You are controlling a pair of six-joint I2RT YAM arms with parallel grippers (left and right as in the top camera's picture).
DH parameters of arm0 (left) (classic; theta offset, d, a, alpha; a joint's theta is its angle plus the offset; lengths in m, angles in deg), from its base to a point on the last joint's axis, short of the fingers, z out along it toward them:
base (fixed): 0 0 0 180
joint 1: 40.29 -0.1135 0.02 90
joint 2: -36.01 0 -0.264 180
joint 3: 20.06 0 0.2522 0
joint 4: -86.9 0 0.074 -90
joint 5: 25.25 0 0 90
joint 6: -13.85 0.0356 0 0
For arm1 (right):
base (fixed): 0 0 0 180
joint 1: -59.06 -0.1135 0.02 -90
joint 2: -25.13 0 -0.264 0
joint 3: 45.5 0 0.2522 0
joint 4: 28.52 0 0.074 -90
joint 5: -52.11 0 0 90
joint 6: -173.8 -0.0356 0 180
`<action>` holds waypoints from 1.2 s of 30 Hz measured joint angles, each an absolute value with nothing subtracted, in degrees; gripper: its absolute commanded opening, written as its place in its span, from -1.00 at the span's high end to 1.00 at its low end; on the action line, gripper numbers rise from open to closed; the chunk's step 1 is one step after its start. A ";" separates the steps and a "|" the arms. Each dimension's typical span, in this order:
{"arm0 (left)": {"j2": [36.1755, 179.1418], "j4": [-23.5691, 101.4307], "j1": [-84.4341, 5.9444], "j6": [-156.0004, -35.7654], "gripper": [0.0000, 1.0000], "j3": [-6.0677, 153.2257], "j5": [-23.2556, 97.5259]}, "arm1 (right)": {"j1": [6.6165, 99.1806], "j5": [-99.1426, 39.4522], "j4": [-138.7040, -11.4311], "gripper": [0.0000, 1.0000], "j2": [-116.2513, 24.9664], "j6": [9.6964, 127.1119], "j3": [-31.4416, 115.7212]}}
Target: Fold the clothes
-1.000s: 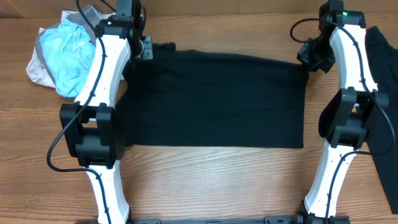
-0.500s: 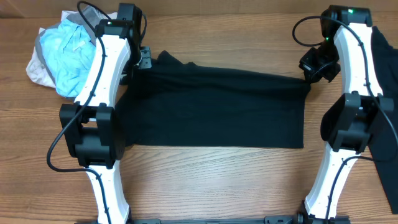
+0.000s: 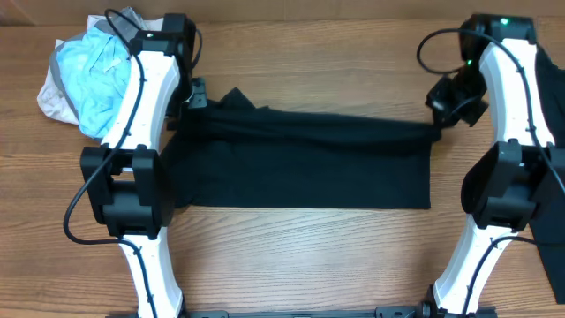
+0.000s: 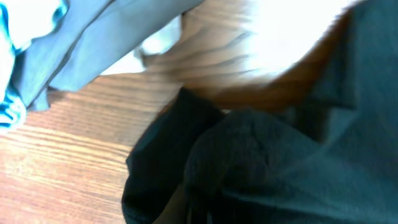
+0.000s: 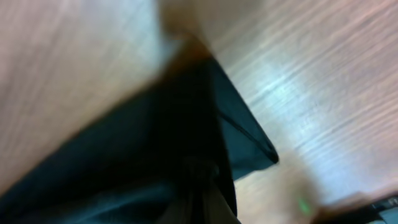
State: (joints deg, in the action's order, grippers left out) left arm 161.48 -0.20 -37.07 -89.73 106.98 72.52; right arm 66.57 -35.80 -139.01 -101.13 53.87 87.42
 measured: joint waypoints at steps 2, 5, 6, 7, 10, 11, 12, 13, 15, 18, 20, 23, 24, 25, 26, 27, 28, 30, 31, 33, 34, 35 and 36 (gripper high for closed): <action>161.48 -0.20 -37.86 -89.73 0.85 105.51 72.50 | 66.57 -35.82 -138.75 0.92 -101.13 54.07 85.12; 161.48 -0.64 -38.60 -89.60 0.45 102.98 72.54 | 66.57 -36.30 -138.33 0.92 -101.13 54.00 84.07; 161.48 -0.73 -38.71 -89.56 0.45 102.34 72.59 | 66.59 -36.89 -138.31 0.92 -101.13 54.00 84.07; 161.48 -0.95 -38.84 -89.64 0.44 101.67 72.57 | 66.66 -37.31 -138.31 0.92 -101.13 53.98 84.07; 161.48 -1.84 -38.95 -89.56 -0.01 100.59 72.74 | 67.27 -38.84 -138.29 0.91 -101.13 53.98 84.07; 161.48 -2.28 -38.95 -89.51 -0.34 100.53 72.78 | 67.64 -39.36 -138.31 0.87 -101.13 53.98 84.07; 161.48 -2.54 -38.93 -89.36 -1.00 100.53 72.78 | 68.17 -39.78 -138.33 0.66 -101.13 53.87 84.07; 161.48 -2.76 -38.91 -89.47 -1.00 100.53 72.91 | 68.69 -40.02 -138.38 0.22 -101.13 53.61 84.07; 161.48 -3.35 -38.91 -89.53 -1.00 100.53 73.00 | 69.89 -40.70 -138.64 -0.72 -101.13 53.80 84.07; 161.48 -3.44 -38.93 -89.53 -1.00 100.51 72.96 | 71.42 -41.46 -139.40 -0.90 -101.13 53.96 84.07; 161.48 -3.35 -38.93 -89.53 -1.00 100.51 72.67 | 71.84 -41.86 -139.36 -1.00 -101.13 54.37 84.07; 161.48 -3.15 -38.93 -89.53 -1.00 100.51 72.24 | 71.66 -41.96 -139.16 -1.00 -101.13 54.92 84.07; 161.48 -2.98 -38.91 -89.53 -1.00 100.55 72.11 | 71.49 -41.92 -138.92 -1.00 -101.13 55.03 84.07; 161.48 -2.80 -38.91 -89.53 -1.00 100.59 72.04 | 71.36 -41.86 -138.68 -1.00 -101.13 55.12 84.07; 161.48 -2.85 -38.91 -89.53 -1.00 100.99 71.84 | 71.29 -41.59 -138.20 -1.00 -101.13 55.12 84.07; 161.48 -2.74 -38.88 -89.51 -1.00 101.53 71.65 | 71.29 -41.11 -137.50 -1.00 -101.13 55.18 84.07; 161.48 -2.41 -38.88 -89.36 -1.00 102.41 71.14 | 71.27 -40.63 -137.20 -1.00 -101.13 55.40 84.07; 161.28 -1.38 -38.58 -88.57 -1.00 104.11 69.35 | 71.20 -39.28 -136.26 -1.00 -101.13 56.12 84.07; 160.96 -0.36 -38.38 -87.74 -1.00 105.05 67.80 | 71.16 -38.36 -135.75 -1.00 -101.13 56.84 84.07; 160.06 2.03 -37.68 -85.99 -1.00 106.36 64.50 | 70.99 -37.00 -134.97 -1.00 -101.13 57.89 84.07; 159.54 3.18 -37.14 -85.14 -1.00 106.82 62.90 | 70.81 -36.22 -134.59 -1.00 -101.13 58.37 84.07; 159.08 4.25 -36.39 -84.48 -1.00 107.26 61.40 | 70.64 -35.82 -134.40 -1.00 -101.13 58.61 84.07; 158.77 5.00 -35.63 -83.96 -1.00 107.54 60.28 | 70.40 -35.50 -134.35 -1.00 -101.13 58.83 84.07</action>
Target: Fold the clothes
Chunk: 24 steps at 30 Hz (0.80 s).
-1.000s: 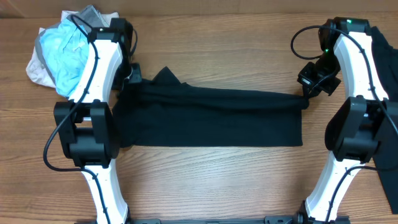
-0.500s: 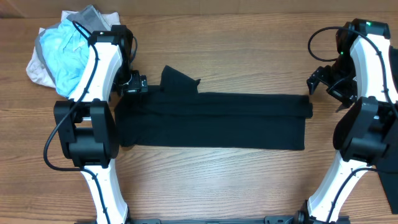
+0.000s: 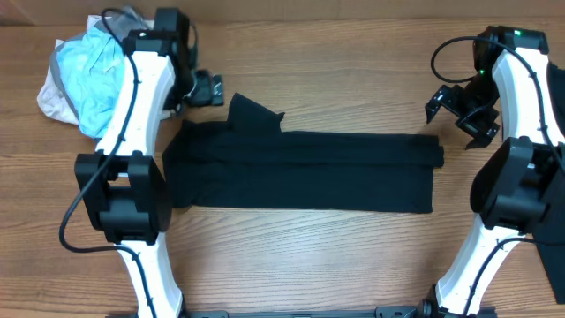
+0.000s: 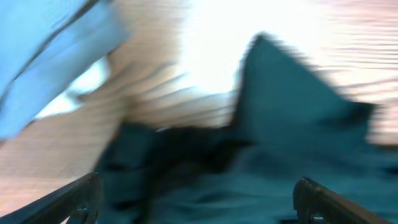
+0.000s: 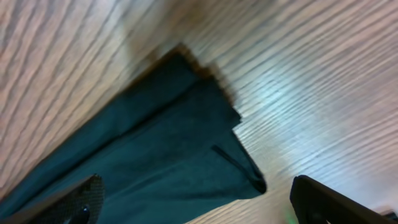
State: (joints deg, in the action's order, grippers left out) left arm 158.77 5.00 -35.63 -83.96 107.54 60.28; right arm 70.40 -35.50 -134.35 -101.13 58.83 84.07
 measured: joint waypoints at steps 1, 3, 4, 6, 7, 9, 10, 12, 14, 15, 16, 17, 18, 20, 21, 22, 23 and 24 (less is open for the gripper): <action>158.64 5.59 -34.84 -83.48 -1.00 107.76 59.47 | 70.11 -35.17 -134.33 -1.00 -101.13 59.03 84.07; 158.71 6.09 -33.49 -82.95 -0.97 107.85 58.64 | 69.32 -34.82 -134.33 -1.00 -101.13 59.71 84.07; 158.95 6.09 -32.94 -82.47 -0.96 107.85 58.36 | 68.93 -34.71 -134.35 -1.00 -101.13 59.97 84.07; 159.65 6.09 -32.11 -81.56 -0.96 107.85 57.86 | 68.06 -34.47 -134.35 -1.00 -101.13 60.54 84.07; 160.26 6.07 -32.00 -81.05 -0.95 107.87 57.75 | 67.60 -34.29 -134.35 -1.00 -101.13 60.73 84.07; 161.85 6.00 -32.13 -80.00 -0.96 107.87 57.66 | 66.81 -34.21 -134.27 -1.00 -101.13 61.17 84.07; 162.79 5.96 -32.20 -79.46 -0.97 107.87 57.68 | 66.46 -34.16 -134.22 -1.00 -101.13 61.30 84.07; 164.67 5.96 -32.46 -78.19 -0.98 107.85 57.66 | 65.85 -34.01 -134.18 -1.00 -101.13 61.41 84.07; 166.33 6.37 -32.52 -76.33 -0.98 107.85 57.70 | 65.39 -33.81 -133.92 -1.00 -101.13 61.56 84.07; 166.81 6.81 -32.52 -75.57 -0.96 107.85 57.72 | 65.24 -33.81 -133.85 -1.00 -101.13 61.58 84.07; 167.12 7.18 -32.52 -74.91 -0.89 107.85 57.83 | 65.15 -33.79 -133.81 -1.00 -101.13 61.61 84.07; 167.25 7.45 -32.52 -74.39 -0.80 107.85 57.90 | 65.13 -33.79 -133.81 -1.00 -101.13 61.58 84.07; 167.30 7.71 -32.52 -74.02 -0.68 107.85 57.90 | 65.13 -33.77 -133.79 -1.00 -101.13 61.56 84.07; 167.30 8.10 -32.50 -73.05 -0.39 107.85 57.92 | 65.13 -33.79 -133.79 -1.00 -101.13 61.58 84.07; 167.30 8.06 -32.50 -72.68 -0.25 107.85 57.99 | 65.13 -33.79 -133.79 -1.00 -101.13 61.61 84.07; 167.30 7.99 -32.50 -72.40 -0.10 107.85 58.05 | 65.13 -33.77 -133.81 -1.00 -101.13 61.58 84.07; 167.30 7.90 -32.50 -72.05 -0.03 107.85 58.07 | 65.13 -33.79 -133.81 -1.00 -101.13 61.58 84.07; 167.30 7.64 -32.50 -71.52 -0.03 107.85 58.10 | 65.13 -33.81 -133.81 -1.00 -101.13 61.58 84.07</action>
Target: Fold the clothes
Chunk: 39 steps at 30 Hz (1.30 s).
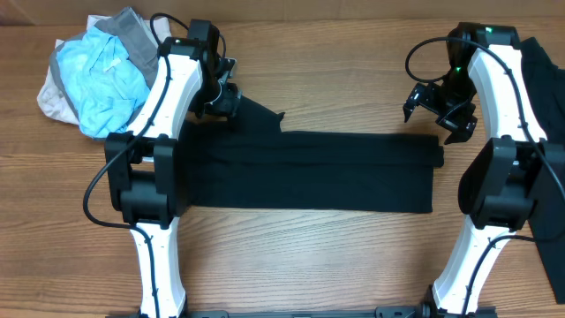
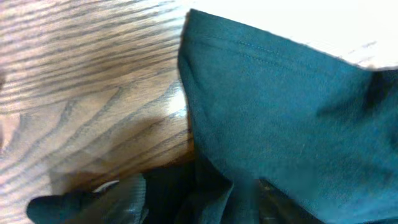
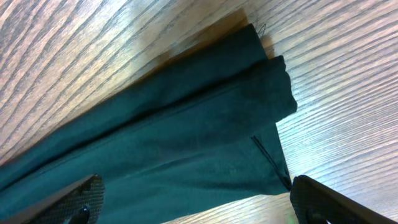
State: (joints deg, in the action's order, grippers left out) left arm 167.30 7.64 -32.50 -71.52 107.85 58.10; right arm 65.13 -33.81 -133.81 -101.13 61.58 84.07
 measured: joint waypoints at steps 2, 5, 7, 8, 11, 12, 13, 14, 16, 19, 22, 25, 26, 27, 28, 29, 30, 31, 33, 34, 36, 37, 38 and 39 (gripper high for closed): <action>167.30 6.79 -32.50 -71.24 -0.03 107.85 58.10 | 65.13 -33.79 -133.83 -1.00 -101.13 61.61 84.07; 167.30 5.50 -32.50 -71.24 -0.04 107.85 58.12 | 65.13 -33.81 -133.85 -1.00 -101.13 61.63 84.07; 167.30 4.54 -32.50 -71.24 -0.04 107.85 58.36 | 65.13 -33.77 -133.98 -1.00 -101.13 61.61 84.07; 167.30 4.15 -32.50 -71.24 -0.04 107.85 58.55 | 65.13 -33.79 -134.05 -1.00 -101.13 61.61 84.07; 167.30 3.25 -32.50 -71.24 -0.04 107.85 59.54 | 65.13 -33.79 -134.03 -1.00 -101.13 61.58 84.07; 167.30 3.07 -32.50 -71.24 -0.03 107.83 59.76 | 65.13 -33.79 -134.03 -1.00 -101.13 61.61 84.07; 167.30 2.94 -32.50 -71.24 -0.02 107.72 59.95 | 65.13 -33.77 -134.00 -1.00 -101.13 61.58 84.07; 167.30 2.68 -32.50 -71.24 -0.01 107.72 60.17 | 65.13 -33.77 -134.05 -1.00 -101.13 61.61 84.07; 167.30 2.53 -32.52 -71.15 0.45 107.68 60.48 | 65.13 -33.77 -134.05 -1.00 -101.13 61.58 84.07; 167.30 2.48 -32.50 -71.11 0.84 107.68 60.68 | 65.13 -33.79 -134.05 -0.98 -101.13 61.61 84.07; 167.30 2.48 -32.50 -71.02 0.89 107.68 60.68 | 65.13 -33.79 -134.07 -0.78 -101.13 61.91 84.07; 167.30 2.27 -32.50 -71.04 0.92 107.68 60.68 | 65.13 -33.75 -134.03 -0.64 -101.13 61.54 84.07; 167.30 2.05 -32.50 -71.09 0.92 107.68 60.70 | 65.13 -33.70 -133.98 -0.61 -101.13 61.48 84.07; 167.30 1.92 -32.50 -71.28 0.92 107.68 60.70 | 65.13 -33.66 -133.92 -0.57 -101.13 61.28 84.07; 167.30 1.78 -32.52 -71.52 0.92 107.68 60.70 | 65.13 -33.64 -134.00 -0.57 -101.13 61.39 84.07; 167.30 1.59 -32.57 -72.35 0.92 107.68 60.78 | 65.13 -33.66 -134.05 -0.57 -101.13 61.26 84.07; 167.30 1.15 -32.59 -73.64 0.92 107.68 61.11 | 65.13 -33.64 -134.31 -0.58 -101.13 61.19 84.07; 167.30 0.36 -32.87 -75.44 0.92 107.68 61.51 | 65.13 -33.66 -134.53 -0.57 -101.13 61.02 84.07; 167.27 -1.41 -33.18 -78.26 0.92 107.68 62.01 | 65.13 -33.64 -134.99 -0.58 -101.10 60.78 84.07; 167.27 -2.35 -33.44 -79.48 0.92 107.68 62.18 | 65.13 -33.62 -135.01 -0.58 -101.02 60.64 84.07; 167.05 -4.12 -34.08 -81.36 0.92 107.68 62.47 | 65.13 -33.40 -135.32 -0.58 -100.67 60.47 84.07; 166.84 -4.99 -34.43 -82.10 0.92 107.65 62.58 | 65.13 -33.13 -135.53 -0.59 -100.32 60.36 84.05; 166.49 -5.89 -34.64 -82.71 0.92 107.63 62.66 | 65.13 -32.74 -135.71 -0.59 -99.86 60.25 84.05; 165.98 -6.76 -34.82 -83.28 0.92 107.63 62.73 | 65.13 -32.39 -135.91 -0.59 -99.33 60.21 84.05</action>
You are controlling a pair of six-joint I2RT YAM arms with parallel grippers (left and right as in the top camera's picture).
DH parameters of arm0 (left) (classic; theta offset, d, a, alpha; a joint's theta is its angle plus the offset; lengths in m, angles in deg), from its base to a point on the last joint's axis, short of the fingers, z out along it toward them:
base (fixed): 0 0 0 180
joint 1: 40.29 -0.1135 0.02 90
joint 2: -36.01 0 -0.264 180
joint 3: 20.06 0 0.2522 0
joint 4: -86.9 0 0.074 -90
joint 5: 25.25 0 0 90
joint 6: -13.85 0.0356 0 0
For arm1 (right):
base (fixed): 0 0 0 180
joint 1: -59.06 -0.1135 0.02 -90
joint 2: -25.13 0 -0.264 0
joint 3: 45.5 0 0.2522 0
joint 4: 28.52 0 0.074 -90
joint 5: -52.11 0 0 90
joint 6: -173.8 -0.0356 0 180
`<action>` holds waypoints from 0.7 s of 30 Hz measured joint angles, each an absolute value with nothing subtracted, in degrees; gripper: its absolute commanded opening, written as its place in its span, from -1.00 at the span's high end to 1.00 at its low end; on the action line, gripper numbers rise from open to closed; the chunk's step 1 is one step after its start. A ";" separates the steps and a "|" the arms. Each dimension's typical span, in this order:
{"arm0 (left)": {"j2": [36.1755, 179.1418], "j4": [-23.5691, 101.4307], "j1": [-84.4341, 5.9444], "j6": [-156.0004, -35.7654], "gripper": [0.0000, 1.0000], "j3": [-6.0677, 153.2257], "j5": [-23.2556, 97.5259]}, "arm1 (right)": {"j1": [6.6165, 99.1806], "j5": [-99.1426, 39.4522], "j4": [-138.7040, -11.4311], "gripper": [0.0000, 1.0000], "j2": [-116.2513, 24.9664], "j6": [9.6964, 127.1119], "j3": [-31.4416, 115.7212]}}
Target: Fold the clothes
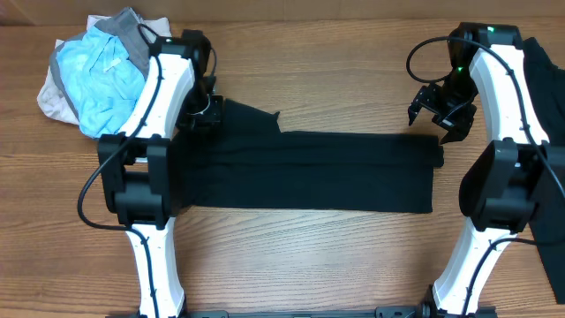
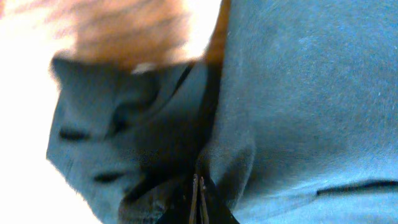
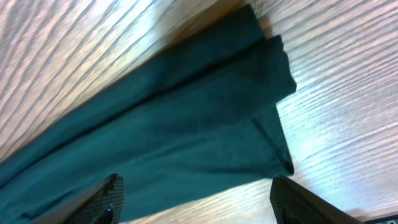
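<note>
A black garment (image 1: 309,172) lies on the wooden table (image 1: 335,256) as a long flat strip, with a pointed flap (image 1: 252,115) sticking out at its far left. At that far left corner my left gripper (image 1: 210,113) is down on the cloth. The left wrist view shows it (image 2: 198,196) shut on a pinch of the black fabric (image 2: 298,93). Just above the strip's far right corner hangs my right gripper (image 1: 433,124). In its own view it (image 3: 194,186) is open over the garment's end (image 3: 174,124), holding nothing.
A heap of light blue and grey clothes (image 1: 93,66) lies at the far left corner, close behind my left arm. More dark cloth (image 1: 549,62) hangs at the right edge beside my right arm.
My left gripper was open over the flap and slightly further right. It now sits at the garment's far left corner, shut on the cloth. My right gripper has hardly moved and stays open.
Both grippers were shut on the garment's far corners, holding its far edge. Then both were open and off the cloth, which lay as a flat strip. After that my left gripper stood open over the flap, and now it is shut on the far left corner.
</note>
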State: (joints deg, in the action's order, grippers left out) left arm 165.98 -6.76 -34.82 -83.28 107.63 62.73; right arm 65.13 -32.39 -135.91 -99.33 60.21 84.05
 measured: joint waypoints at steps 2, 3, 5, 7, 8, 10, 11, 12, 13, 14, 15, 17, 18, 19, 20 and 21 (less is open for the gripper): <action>164.76 -8.55 -35.12 -83.76 0.92 107.63 62.88 | 65.13 -31.56 -136.30 -0.58 -97.87 60.21 84.05; 164.04 -9.73 -35.17 -83.94 0.92 107.63 62.93 | 65.13 -31.08 -136.52 -0.59 -96.97 60.10 84.05; 163.14 -12.12 -35.15 -83.98 0.92 107.63 63.28 | 65.13 -30.56 -137.28 -0.59 -95.38 60.05 84.05; 162.81 -14.39 -35.12 -84.16 0.92 107.63 63.82 | 65.11 -30.23 -138.16 -0.59 -93.69 60.05 84.05; 162.79 -15.24 -35.12 -84.18 0.92 107.63 64.15 | 65.06 -30.18 -138.59 -0.59 -92.95 60.05 84.05; 162.79 -17.23 -35.15 -84.22 0.92 107.63 64.81 | 65.00 -29.90 -139.16 -0.59 -91.60 60.08 84.05; 162.79 -18.28 -35.15 -84.35 0.91 107.63 65.07 | 64.95 -29.81 -139.40 -0.59 -91.14 60.08 84.05; 162.77 -19.35 -35.15 -84.40 0.87 107.63 65.44 | 64.84 -29.75 -139.38 -0.60 -90.53 60.05 84.05; 162.77 -20.14 -35.15 -84.38 0.77 107.63 65.72 | 64.62 -29.75 -139.38 -0.59 -90.02 60.08 84.05; 162.77 -21.03 -35.12 -84.44 0.57 107.57 66.12 | 64.36 -29.75 -139.38 -0.60 -89.45 60.05 84.05; 162.77 -22.13 -35.15 -84.46 0.43 107.41 66.62 | 63.95 -29.75 -139.38 -0.60 -88.93 60.08 84.05; 162.75 -23.35 -35.15 -84.66 -0.01 106.65 67.41 | 62.75 -29.75 -139.38 -0.61 -87.92 60.05 84.05; 162.75 -23.42 -35.15 -84.75 -0.45 105.84 67.65 | 61.83 -29.75 -139.40 -0.61 -87.44 60.08 84.05; 162.75 -23.42 -35.15 -84.66 -0.53 104.92 67.89 | 60.91 -29.75 -139.36 -0.61 -87.07 60.03 84.05; 162.75 -23.35 -35.15 -84.77 -0.51 103.79 68.04 | 59.93 -29.72 -139.40 -0.61 -86.74 60.03 84.05; 162.75 -23.26 -35.15 -84.79 -0.45 102.63 68.11 | 58.83 -29.72 -139.38 -0.67 -86.50 60.03 84.05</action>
